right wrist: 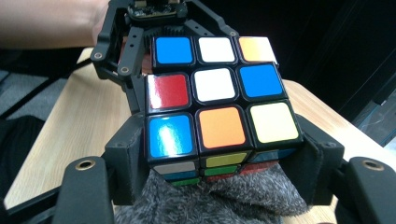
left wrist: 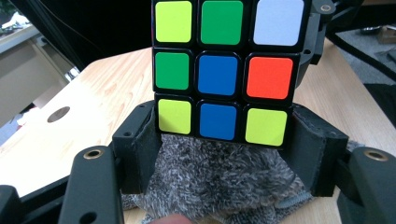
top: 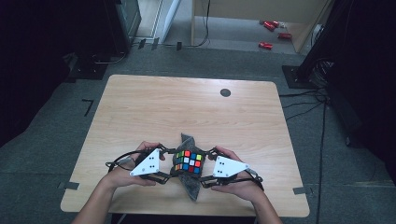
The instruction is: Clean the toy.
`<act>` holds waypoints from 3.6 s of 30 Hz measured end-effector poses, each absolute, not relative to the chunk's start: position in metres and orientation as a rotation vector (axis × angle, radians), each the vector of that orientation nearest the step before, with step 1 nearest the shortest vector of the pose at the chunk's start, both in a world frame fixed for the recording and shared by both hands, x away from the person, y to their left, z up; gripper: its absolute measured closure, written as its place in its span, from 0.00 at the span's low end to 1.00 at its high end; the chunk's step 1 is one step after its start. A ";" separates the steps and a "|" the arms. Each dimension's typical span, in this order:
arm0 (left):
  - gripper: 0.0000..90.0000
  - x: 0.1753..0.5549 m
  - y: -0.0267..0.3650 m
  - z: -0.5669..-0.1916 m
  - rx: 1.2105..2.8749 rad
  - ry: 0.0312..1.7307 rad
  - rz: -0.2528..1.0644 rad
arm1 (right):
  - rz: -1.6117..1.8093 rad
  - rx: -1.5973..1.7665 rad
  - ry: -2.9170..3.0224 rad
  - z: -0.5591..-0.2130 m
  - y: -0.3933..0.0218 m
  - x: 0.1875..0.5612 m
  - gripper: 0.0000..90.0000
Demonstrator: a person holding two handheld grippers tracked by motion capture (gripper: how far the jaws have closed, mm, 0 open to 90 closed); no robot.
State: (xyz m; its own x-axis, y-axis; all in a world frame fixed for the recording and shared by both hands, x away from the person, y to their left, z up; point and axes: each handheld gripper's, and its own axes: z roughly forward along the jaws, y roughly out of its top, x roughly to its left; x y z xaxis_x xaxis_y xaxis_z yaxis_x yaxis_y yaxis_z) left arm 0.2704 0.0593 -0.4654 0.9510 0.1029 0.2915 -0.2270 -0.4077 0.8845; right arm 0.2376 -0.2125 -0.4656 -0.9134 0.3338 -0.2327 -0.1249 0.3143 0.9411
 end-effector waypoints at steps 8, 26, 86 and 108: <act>0.38 0.275 0.067 -0.465 1.958 -0.057 0.374 | 1.633 0.258 2.181 -0.467 -0.215 0.239 0.29; 0.38 0.290 0.098 -0.460 1.906 0.123 0.427 | 1.506 0.542 2.275 -0.484 -0.195 0.243 0.03; 0.38 0.284 0.082 -0.462 1.932 0.119 0.374 | 1.608 0.682 2.087 -0.462 -0.206 0.244 0.90; 0.38 0.282 0.075 -0.463 1.956 0.115 0.369 | 1.697 0.646 2.001 -0.439 -0.208 0.234 0.90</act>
